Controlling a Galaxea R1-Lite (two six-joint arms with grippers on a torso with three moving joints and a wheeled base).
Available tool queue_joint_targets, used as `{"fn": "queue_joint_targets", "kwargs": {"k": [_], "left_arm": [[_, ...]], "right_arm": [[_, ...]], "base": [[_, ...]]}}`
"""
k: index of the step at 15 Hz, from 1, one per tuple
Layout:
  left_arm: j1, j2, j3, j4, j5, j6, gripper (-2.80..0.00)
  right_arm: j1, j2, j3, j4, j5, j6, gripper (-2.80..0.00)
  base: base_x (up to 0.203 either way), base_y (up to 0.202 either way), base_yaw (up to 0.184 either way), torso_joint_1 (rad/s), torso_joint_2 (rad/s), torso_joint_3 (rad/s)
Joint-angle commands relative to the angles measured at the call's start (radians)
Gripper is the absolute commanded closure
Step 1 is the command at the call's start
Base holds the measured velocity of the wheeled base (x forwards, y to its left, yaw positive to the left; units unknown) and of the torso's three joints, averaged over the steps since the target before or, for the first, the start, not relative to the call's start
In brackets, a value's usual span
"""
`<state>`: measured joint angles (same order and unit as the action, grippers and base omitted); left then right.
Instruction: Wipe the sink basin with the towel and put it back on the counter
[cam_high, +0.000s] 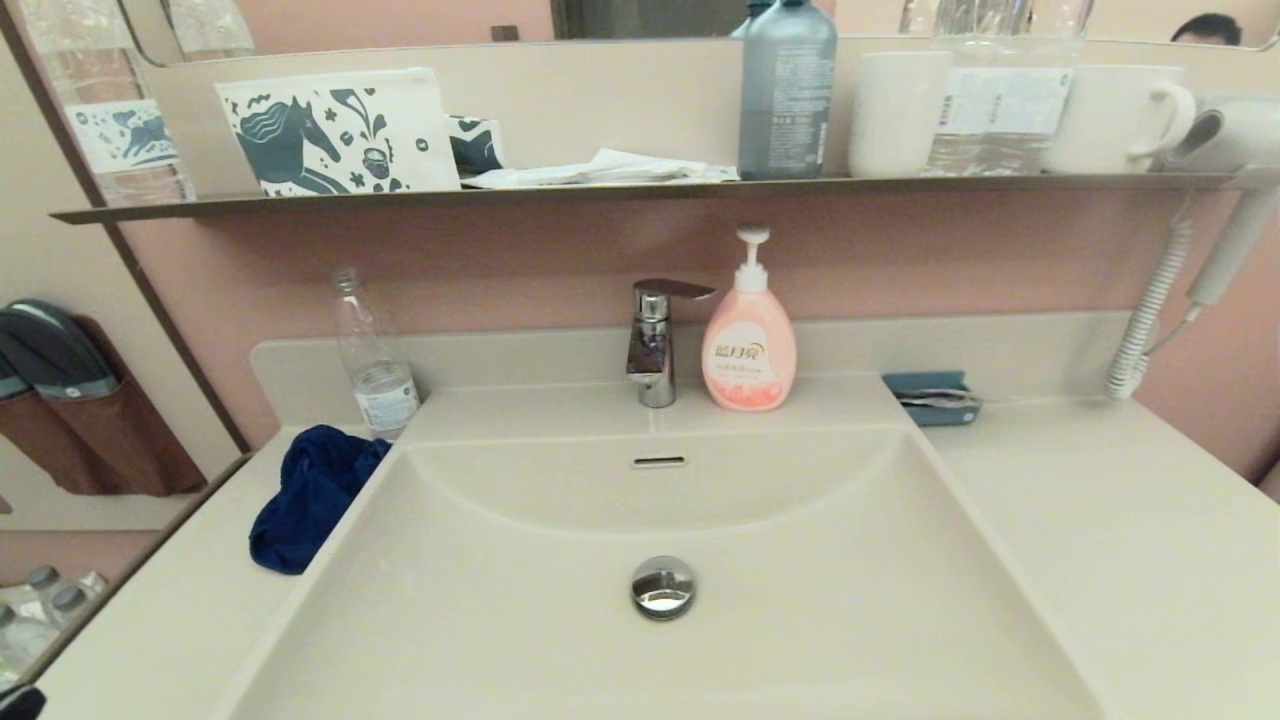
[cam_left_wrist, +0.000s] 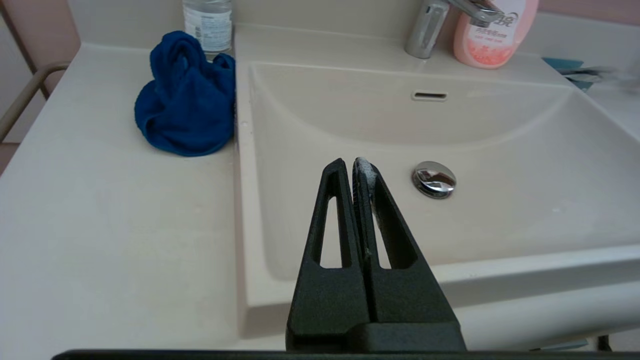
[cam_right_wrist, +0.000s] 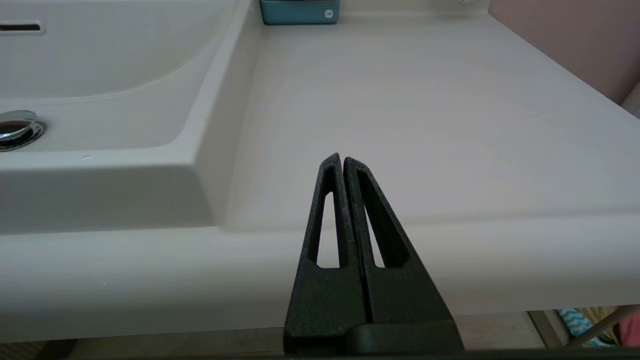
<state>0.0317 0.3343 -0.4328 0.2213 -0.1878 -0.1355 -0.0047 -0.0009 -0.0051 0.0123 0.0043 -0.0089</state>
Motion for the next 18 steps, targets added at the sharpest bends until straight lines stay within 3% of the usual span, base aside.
{"fn": "queue_joint_targets", "kwargs": {"k": [1, 11, 15, 18], "left_arm": [[0.001, -0.031, 0.021, 0.001, -0.002, -0.001, 0.00], [-0.015, -0.215, 0.145, -0.015, -0.009, 0.007, 0.00], [-0.027, -0.284, 0.201, -0.056, -0.016, 0.088, 0.00], [-0.029, -0.287, 0.256, -0.074, -0.034, 0.182, 0.00]], "right_arm": [[0.000, 0.001, 0.000, 0.000, 0.000, 0.000, 0.00], [0.000, 0.001, 0.001, 0.000, 0.000, 0.000, 0.00], [0.000, 0.001, 0.000, 0.000, 0.000, 0.000, 0.00], [-0.001, 0.001, 0.001, 0.000, 0.000, 0.000, 0.00]], "base": [[0.000, 0.000, 0.000, 0.000, 0.00, 0.000], [0.000, 0.000, 0.000, 0.000, 0.00, 0.000], [0.000, 0.000, 0.000, 0.000, 0.00, 0.000], [0.000, 0.000, 0.000, 0.000, 0.00, 0.000]]}}
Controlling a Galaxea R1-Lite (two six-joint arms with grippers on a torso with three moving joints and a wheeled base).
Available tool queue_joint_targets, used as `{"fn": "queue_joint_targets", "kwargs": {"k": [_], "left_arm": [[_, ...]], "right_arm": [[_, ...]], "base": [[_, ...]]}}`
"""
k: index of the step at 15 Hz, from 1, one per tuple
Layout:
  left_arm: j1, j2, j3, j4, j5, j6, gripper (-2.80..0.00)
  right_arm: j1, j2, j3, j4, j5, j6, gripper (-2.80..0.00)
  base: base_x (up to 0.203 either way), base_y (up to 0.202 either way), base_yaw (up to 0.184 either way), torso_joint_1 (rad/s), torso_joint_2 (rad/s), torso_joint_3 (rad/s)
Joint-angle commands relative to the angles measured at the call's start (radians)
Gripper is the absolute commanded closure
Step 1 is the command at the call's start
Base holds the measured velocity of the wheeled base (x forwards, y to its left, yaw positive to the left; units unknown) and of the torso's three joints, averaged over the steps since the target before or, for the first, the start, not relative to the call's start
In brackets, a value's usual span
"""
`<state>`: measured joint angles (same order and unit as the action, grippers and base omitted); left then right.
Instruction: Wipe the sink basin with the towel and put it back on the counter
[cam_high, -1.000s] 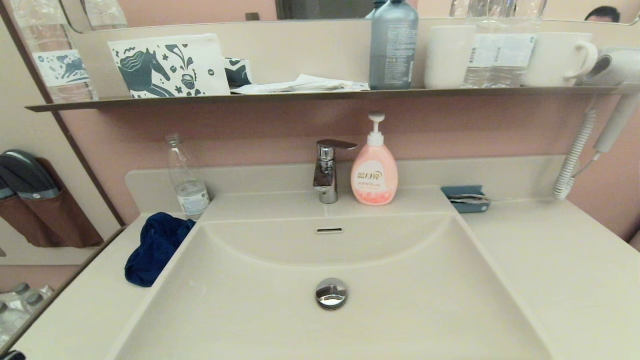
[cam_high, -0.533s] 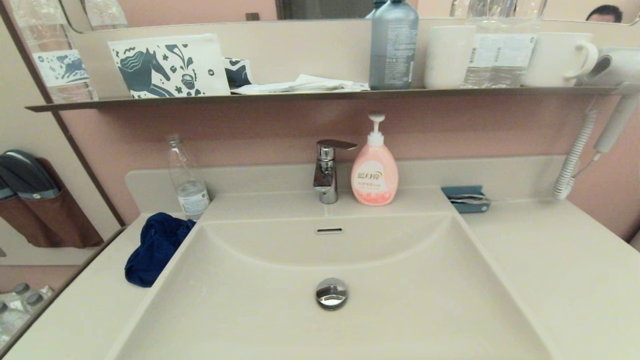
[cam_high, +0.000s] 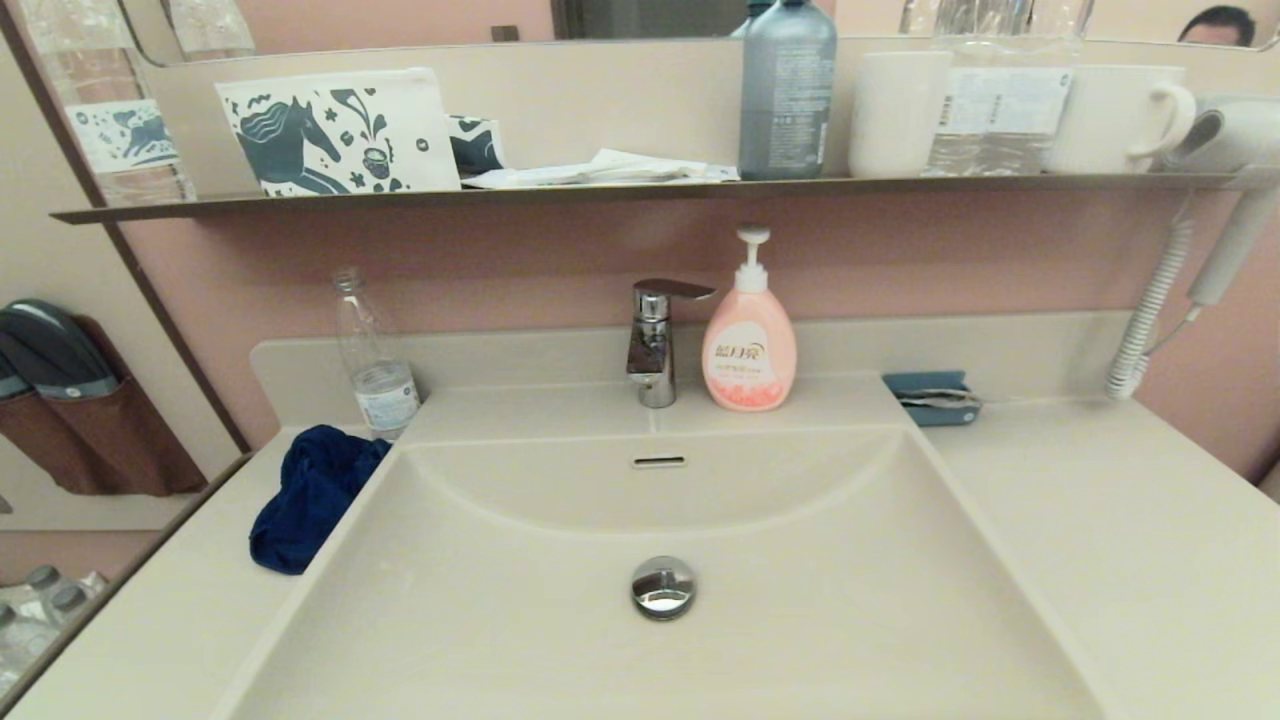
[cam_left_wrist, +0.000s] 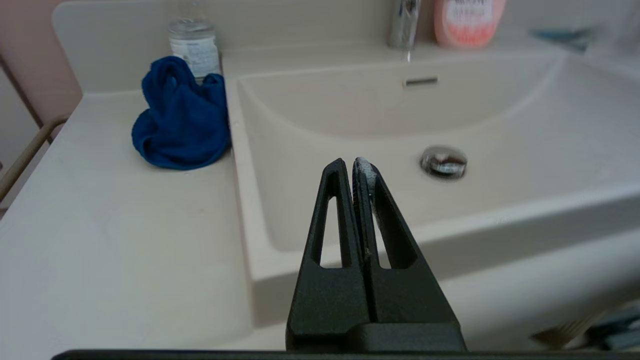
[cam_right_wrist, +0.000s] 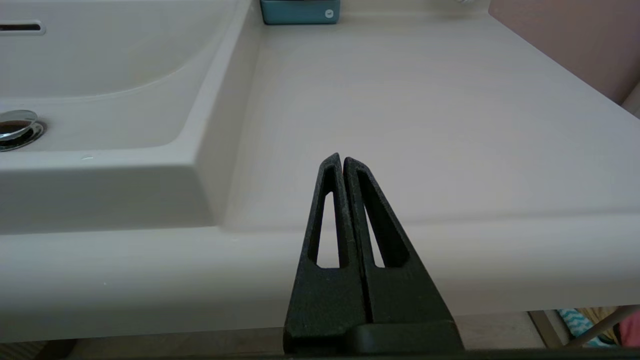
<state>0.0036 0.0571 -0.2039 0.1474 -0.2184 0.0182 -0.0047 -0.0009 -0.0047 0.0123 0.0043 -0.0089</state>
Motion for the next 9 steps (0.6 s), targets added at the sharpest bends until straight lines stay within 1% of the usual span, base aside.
{"fn": "queue_joint_targets", "kwargs": {"k": [1, 4, 7, 9], "left_arm": [[-0.001, -0.013, 0.047, -0.001, -0.004, 0.053, 0.00], [-0.001, -0.057, 0.075, -0.005, -0.003, 0.053, 0.00], [-0.001, -0.057, 0.116, -0.095, 0.004, 0.019, 0.00], [-0.001, -0.057, 0.148, -0.128, 0.030, 0.016, 0.00]], "right_arm": [[0.000, 0.001, -0.001, 0.000, 0.000, 0.000, 0.00], [0.000, 0.001, 0.000, 0.000, 0.000, 0.000, 0.00], [0.000, 0.001, 0.000, 0.000, 0.000, 0.000, 0.00], [0.000, 0.001, 0.000, 0.000, 0.000, 0.000, 0.00]], "base": [[0.000, 0.000, 0.000, 0.000, 0.00, 0.000], [0.000, 0.000, 0.000, 0.000, 0.00, 0.000], [0.000, 0.000, 0.000, 0.000, 0.00, 0.000], [0.000, 0.000, 0.000, 0.000, 0.00, 0.000]]}}
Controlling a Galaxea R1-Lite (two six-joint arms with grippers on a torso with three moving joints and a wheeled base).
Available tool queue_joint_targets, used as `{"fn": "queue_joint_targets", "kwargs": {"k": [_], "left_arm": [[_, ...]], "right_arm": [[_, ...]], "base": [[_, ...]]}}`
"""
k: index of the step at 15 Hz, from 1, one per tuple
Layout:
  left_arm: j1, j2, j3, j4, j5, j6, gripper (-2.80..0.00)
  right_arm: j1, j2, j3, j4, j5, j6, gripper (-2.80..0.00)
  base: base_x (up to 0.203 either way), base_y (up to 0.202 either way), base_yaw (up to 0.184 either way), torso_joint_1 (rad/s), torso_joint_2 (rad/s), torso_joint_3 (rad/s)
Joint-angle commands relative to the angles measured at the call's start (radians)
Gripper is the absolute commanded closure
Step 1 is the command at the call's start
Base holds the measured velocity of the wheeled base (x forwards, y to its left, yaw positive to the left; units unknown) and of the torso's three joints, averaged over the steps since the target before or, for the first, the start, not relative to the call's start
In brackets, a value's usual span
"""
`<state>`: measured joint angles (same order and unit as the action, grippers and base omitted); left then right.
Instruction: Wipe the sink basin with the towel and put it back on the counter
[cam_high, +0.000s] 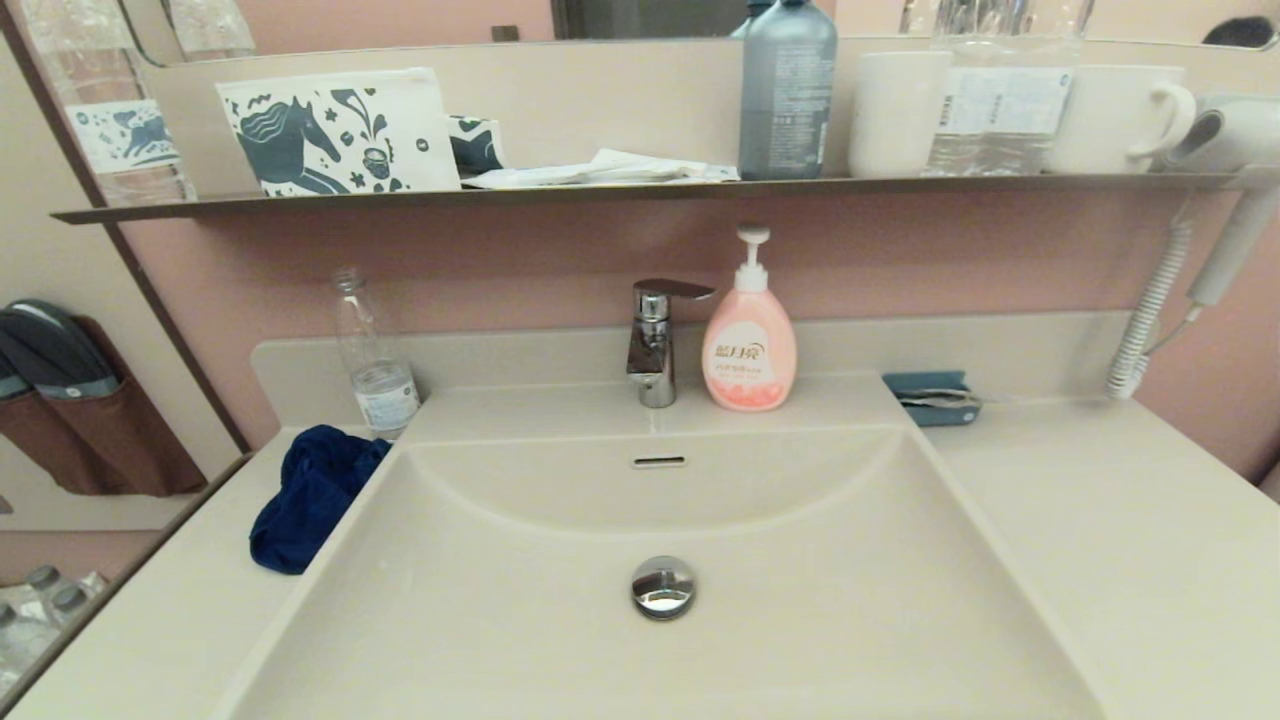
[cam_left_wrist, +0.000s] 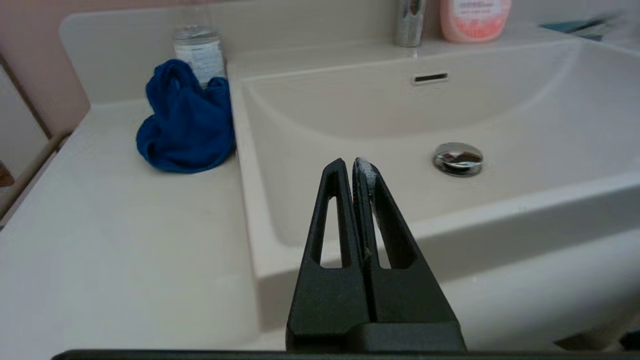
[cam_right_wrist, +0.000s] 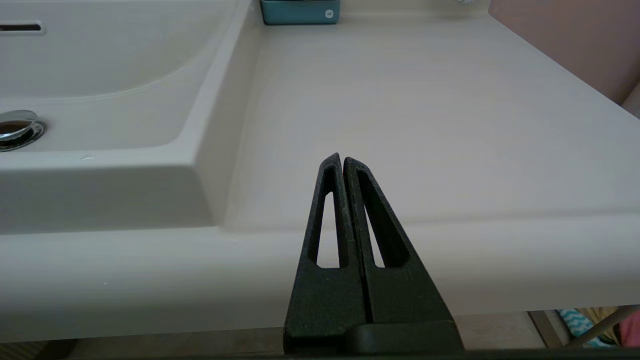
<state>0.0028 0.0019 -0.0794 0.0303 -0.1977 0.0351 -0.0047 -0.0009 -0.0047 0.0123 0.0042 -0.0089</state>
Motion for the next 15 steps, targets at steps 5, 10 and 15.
{"fn": "queue_joint_targets", "kwargs": {"k": [5, 10, 15], "left_arm": [[0.000, -0.002, 0.071, -0.068, 0.108, -0.001, 0.00], [0.000, -0.002, 0.079, -0.096, 0.182, 0.039, 0.00], [0.000, -0.002, 0.079, -0.056, 0.187, -0.001, 0.00]], "right_arm": [[0.000, 0.001, 0.000, 0.000, 0.000, 0.000, 0.00], [0.000, 0.001, -0.001, 0.000, 0.000, 0.000, 0.00], [0.000, 0.001, 0.000, 0.000, 0.000, 0.000, 0.00]], "base": [[0.000, 0.000, 0.000, 0.000, 0.00, 0.000], [0.000, 0.000, 0.000, 0.000, 0.00, 0.000], [0.000, 0.000, 0.000, 0.000, 0.00, 0.000]]}}
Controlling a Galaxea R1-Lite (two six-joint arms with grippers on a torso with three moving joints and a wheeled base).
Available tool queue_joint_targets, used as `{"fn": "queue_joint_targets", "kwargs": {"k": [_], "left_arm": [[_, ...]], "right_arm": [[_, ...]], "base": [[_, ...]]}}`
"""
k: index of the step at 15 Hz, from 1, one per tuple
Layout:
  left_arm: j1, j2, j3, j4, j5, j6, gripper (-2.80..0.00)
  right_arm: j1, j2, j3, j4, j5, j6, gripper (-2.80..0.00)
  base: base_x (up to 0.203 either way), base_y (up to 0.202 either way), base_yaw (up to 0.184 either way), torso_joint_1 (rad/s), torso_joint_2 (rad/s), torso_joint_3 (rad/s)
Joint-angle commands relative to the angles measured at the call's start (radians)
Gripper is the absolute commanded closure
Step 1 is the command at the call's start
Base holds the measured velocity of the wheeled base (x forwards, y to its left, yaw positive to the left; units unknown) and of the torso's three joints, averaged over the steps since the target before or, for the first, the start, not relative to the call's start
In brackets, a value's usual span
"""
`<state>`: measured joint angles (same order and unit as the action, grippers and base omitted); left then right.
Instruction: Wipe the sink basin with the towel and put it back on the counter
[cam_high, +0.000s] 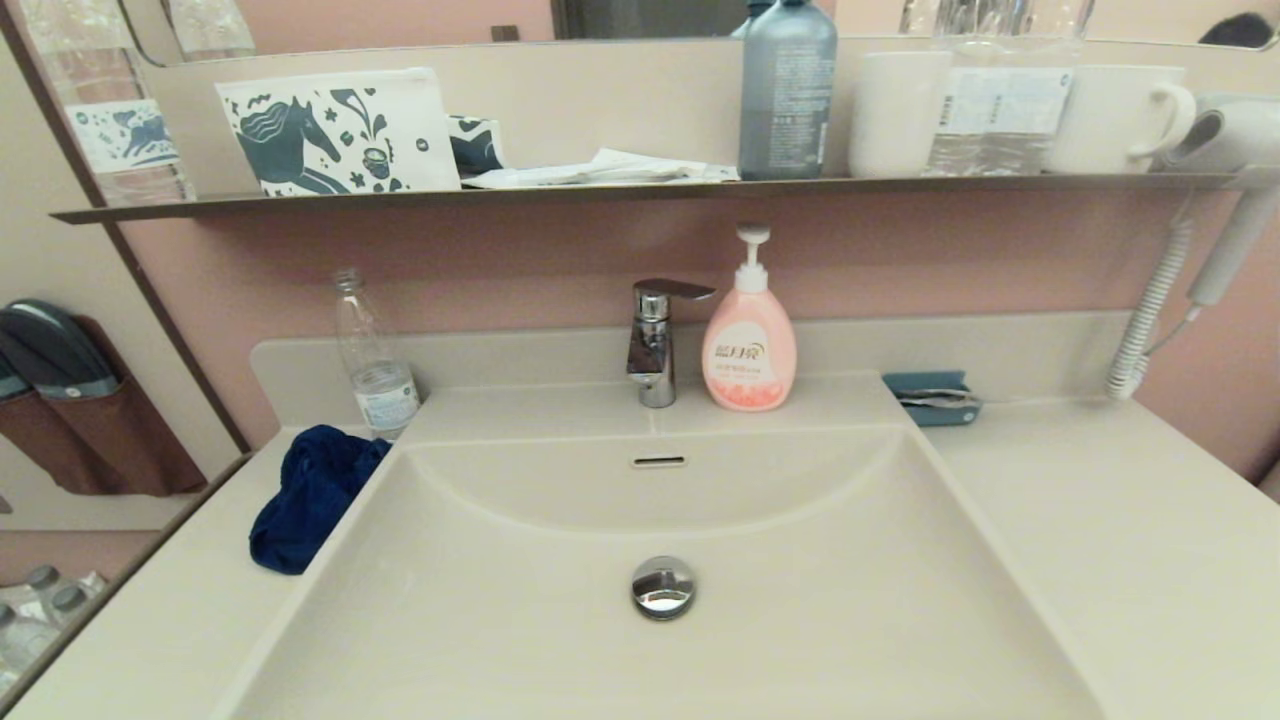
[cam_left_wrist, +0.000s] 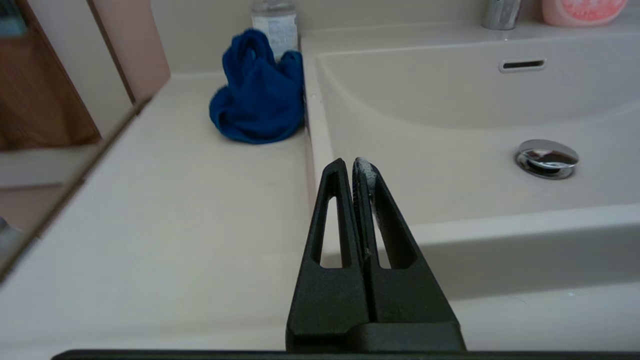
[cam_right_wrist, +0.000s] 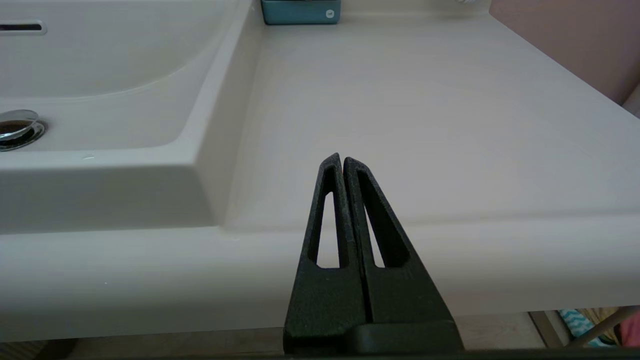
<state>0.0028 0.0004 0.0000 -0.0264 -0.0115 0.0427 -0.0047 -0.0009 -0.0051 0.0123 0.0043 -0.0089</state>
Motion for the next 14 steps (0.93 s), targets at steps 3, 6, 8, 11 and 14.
{"fn": "queue_joint_targets", "kwargs": {"k": [3, 6, 8, 11, 14], "left_arm": [[0.000, 0.000, 0.000, 0.000, 0.001, -0.009, 0.00], [0.000, 0.000, 0.000, 0.000, 0.001, -0.015, 0.00], [0.000, 0.000, 0.000, -0.001, 0.001, -0.015, 0.00], [0.000, 0.000, 0.000, -0.001, 0.001, -0.015, 0.00], [0.000, 0.000, 0.000, -0.001, 0.001, -0.015, 0.00]], "right_arm": [[0.000, 0.001, 0.001, 0.000, 0.000, 0.000, 0.00], [0.000, 0.001, 0.000, 0.000, 0.000, 0.000, 0.00], [0.000, 0.001, 0.000, 0.000, 0.000, 0.000, 0.00], [0.000, 0.001, -0.001, 0.001, 0.000, -0.002, 0.00], [-0.001, 0.001, -0.001, 0.001, -0.001, 0.003, 0.00]], "base": [[0.000, 0.000, 0.000, 0.000, 0.00, 0.000], [0.000, 0.000, 0.000, 0.000, 0.00, 0.000], [0.000, 0.000, 0.000, 0.000, 0.00, 0.000], [0.000, 0.000, 0.000, 0.000, 0.00, 0.000], [0.000, 0.000, 0.000, 0.000, 0.00, 0.000]]}}
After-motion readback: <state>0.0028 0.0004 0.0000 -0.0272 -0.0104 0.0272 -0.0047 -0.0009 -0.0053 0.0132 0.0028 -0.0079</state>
